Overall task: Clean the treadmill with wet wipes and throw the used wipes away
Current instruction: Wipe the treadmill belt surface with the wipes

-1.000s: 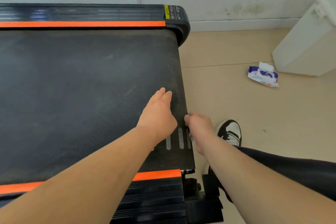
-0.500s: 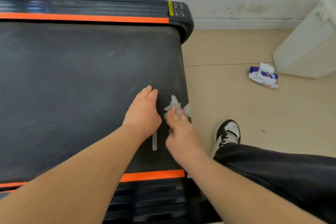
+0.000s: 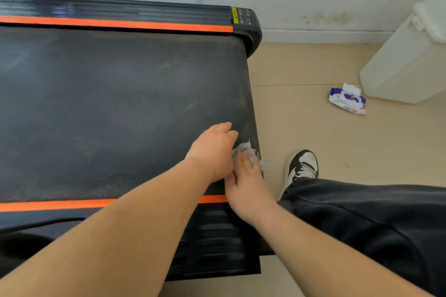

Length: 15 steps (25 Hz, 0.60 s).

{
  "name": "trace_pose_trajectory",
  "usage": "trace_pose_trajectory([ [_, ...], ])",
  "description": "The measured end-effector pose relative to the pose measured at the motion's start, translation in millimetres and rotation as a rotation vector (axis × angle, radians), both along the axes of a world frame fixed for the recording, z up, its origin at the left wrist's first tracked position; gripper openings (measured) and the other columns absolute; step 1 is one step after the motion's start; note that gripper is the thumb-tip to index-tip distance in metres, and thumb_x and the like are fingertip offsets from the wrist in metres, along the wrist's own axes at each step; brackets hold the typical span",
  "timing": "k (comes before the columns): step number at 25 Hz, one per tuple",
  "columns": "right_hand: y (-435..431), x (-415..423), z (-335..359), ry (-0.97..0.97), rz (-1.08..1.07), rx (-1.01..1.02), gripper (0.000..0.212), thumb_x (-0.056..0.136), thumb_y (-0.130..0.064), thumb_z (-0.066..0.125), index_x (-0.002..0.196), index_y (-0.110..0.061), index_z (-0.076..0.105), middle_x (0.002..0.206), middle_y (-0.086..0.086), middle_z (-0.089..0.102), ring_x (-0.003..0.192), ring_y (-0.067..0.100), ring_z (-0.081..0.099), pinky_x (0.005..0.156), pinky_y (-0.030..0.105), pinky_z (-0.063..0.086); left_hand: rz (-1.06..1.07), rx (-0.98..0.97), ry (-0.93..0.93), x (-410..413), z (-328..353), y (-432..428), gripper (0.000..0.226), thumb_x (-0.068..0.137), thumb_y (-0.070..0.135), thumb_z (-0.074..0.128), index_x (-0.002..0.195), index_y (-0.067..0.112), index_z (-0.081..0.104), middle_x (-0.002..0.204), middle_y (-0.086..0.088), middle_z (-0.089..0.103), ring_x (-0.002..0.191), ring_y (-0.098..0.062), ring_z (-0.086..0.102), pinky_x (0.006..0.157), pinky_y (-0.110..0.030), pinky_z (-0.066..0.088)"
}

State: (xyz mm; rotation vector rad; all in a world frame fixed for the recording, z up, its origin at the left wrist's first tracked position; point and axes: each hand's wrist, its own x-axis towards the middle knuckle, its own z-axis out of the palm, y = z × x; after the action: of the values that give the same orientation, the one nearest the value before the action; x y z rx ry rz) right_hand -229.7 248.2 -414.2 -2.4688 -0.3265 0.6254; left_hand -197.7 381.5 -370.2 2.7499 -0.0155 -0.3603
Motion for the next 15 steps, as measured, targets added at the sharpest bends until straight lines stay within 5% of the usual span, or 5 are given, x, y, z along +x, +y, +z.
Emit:
trace_pose_trajectory([
  [11, 70.8, 242.7, -14.3, -0.036, 0.064, -0.089, 0.066, 0.109, -0.04, 0.026, 0.162, -0.008, 0.002, 0.17, 0.009, -0.012, 0.155, 0.031, -0.017, 0.124, 0.044, -0.009, 0.192, -0.118, -0.1, 102.7, -6.9, 49.8, 0.054, 0.091, 0.004, 0.052, 0.144, 0.013, 0.049, 0.155, -0.004, 0.037, 0.146, -0.023, 0.031, 0.114, -0.034, 0.034],
  [15, 114.2, 351.4, -15.8, 0.008, -0.032, -0.034, 0.058, 0.104, -0.023, 0.031, 0.157, 0.001, 0.021, 0.167, 0.024, 0.004, 0.154, 0.041, 0.0, 0.125, 0.056, 0.007, 0.256, -0.138, -0.163, 141.2, -19.4, 70.1, 0.064, 0.093, 0.002, 0.048, 0.155, 0.013, 0.035, 0.166, -0.003, 0.022, 0.153, -0.022, 0.02, 0.122, -0.031, 0.021],
])
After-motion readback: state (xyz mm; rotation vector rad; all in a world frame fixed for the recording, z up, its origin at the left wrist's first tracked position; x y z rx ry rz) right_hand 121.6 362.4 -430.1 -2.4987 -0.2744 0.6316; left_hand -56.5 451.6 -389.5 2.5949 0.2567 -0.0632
